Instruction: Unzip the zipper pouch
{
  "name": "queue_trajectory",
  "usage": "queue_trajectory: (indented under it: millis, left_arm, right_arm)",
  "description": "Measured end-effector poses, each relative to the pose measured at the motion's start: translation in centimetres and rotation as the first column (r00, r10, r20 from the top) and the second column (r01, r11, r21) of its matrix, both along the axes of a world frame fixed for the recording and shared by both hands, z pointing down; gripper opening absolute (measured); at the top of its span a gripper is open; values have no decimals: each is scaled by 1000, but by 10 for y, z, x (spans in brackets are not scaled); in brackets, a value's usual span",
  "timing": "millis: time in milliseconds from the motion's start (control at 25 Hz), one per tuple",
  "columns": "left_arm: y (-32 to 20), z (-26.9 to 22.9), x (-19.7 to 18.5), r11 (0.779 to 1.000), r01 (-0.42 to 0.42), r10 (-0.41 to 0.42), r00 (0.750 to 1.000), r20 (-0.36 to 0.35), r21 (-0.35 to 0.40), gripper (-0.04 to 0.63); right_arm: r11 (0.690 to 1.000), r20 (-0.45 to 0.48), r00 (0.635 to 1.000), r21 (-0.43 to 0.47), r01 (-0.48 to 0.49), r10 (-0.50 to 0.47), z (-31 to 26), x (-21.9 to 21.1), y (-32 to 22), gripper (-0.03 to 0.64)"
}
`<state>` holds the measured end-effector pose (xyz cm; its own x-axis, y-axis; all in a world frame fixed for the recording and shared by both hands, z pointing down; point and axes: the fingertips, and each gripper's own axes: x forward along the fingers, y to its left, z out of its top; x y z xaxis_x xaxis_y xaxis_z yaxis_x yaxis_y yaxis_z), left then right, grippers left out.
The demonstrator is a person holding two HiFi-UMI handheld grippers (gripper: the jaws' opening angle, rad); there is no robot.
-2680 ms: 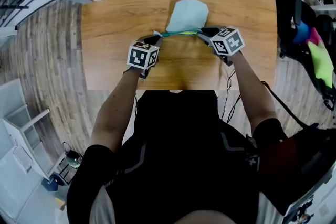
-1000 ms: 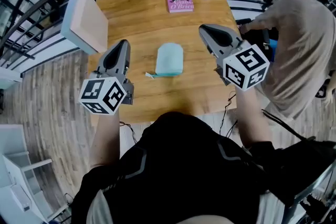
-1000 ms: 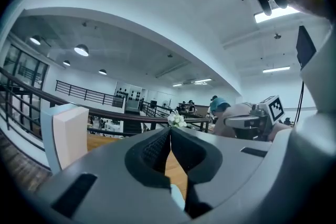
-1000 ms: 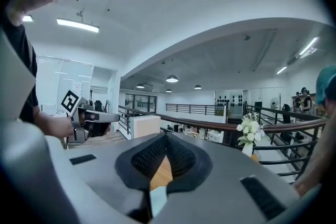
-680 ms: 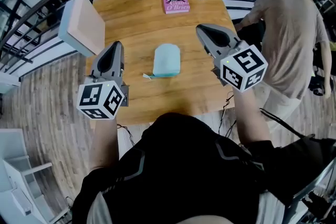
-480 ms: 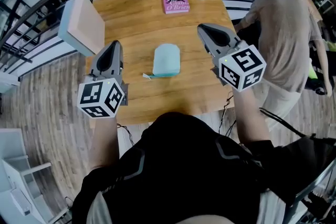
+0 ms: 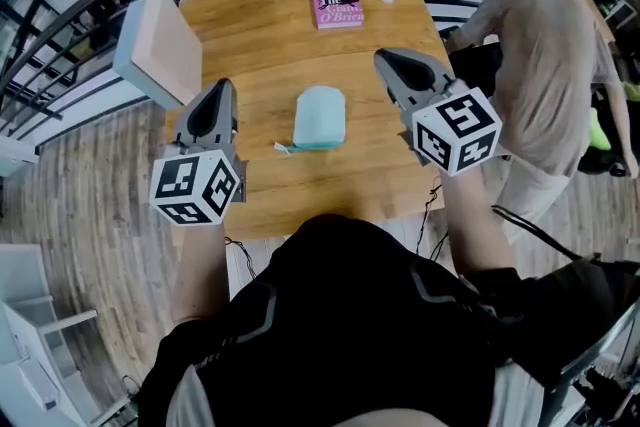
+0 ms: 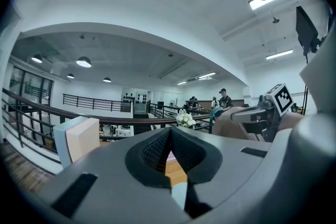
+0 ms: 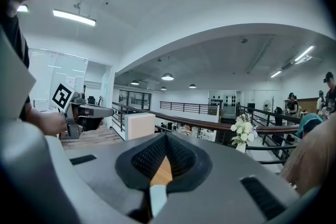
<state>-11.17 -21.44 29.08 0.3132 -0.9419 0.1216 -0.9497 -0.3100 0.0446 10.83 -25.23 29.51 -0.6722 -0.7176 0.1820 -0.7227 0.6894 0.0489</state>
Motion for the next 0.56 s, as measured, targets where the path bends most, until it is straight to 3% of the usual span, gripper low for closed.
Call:
queue_trajectory:
  millis: [560]
  left_arm:
    - [-8,-1,1,1000,2,-2,1000,-4,-3,29]
  right_arm:
    - [1000,-4,1000,-7,-14,14,0,0,-11,8]
